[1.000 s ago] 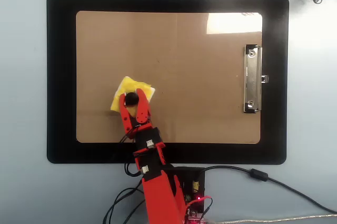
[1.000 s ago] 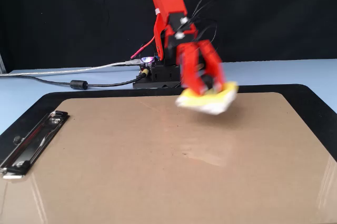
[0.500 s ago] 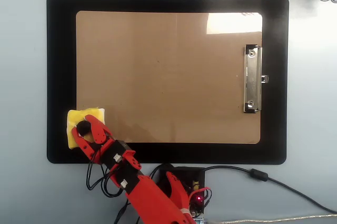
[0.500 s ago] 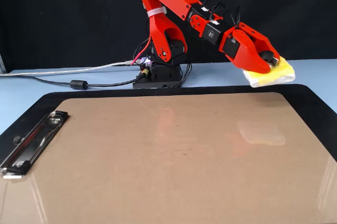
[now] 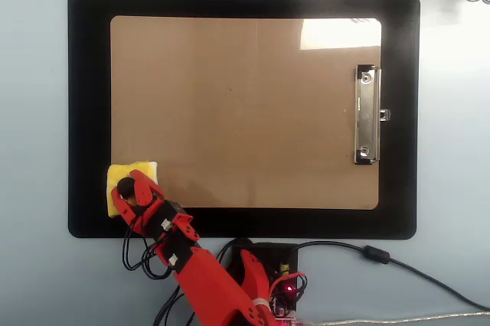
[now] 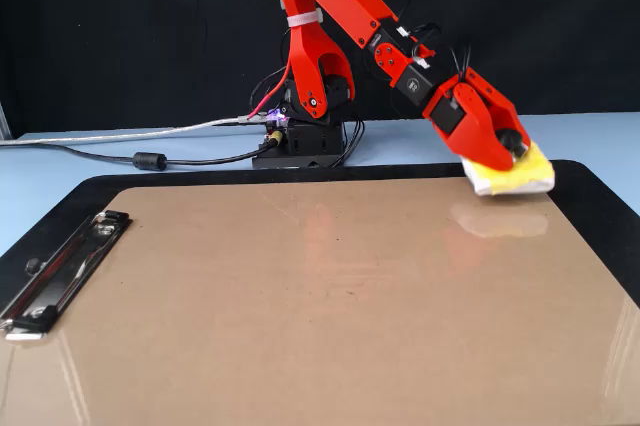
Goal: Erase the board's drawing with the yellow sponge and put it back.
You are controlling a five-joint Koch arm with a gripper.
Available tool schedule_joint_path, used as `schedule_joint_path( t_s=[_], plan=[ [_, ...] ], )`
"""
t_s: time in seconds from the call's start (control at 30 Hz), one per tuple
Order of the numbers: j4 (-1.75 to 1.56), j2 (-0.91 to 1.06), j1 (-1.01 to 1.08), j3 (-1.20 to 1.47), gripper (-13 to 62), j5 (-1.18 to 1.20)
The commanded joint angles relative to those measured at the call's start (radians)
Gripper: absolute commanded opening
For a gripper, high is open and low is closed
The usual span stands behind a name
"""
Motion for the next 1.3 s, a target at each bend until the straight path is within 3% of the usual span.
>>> schedule_joint_path(
  t_s=[0.0,0.07,0.13,0.3,0.4,0.47,0.73,0.97,1.1,1.27],
  plan=[
    [-0.038,0.02,-0.006,-0.043,-7.9,-0.012],
    [-0.04,0.02,-0.005,-0.043,-6.2,-0.012],
    [-0.04,0.02,-0.002,-0.043,1.8,-0.012],
    [-0.038,0.017,0.005,-0.043,4.9,-0.011],
    [-0.038,0.017,0.005,-0.048,25.8,-0.011],
    [-0.038,0.017,0.003,-0.048,33.2,-0.011],
    [-0.034,0.037,0.002,-0.074,33.7,-0.015],
    [0.017,0.221,0.006,-0.083,33.4,-0.023],
    [0.219,0.383,0.048,-0.098,33.4,-0.025],
    [0.724,0.518,0.265,-0.183,33.3,0.003]
  ],
)
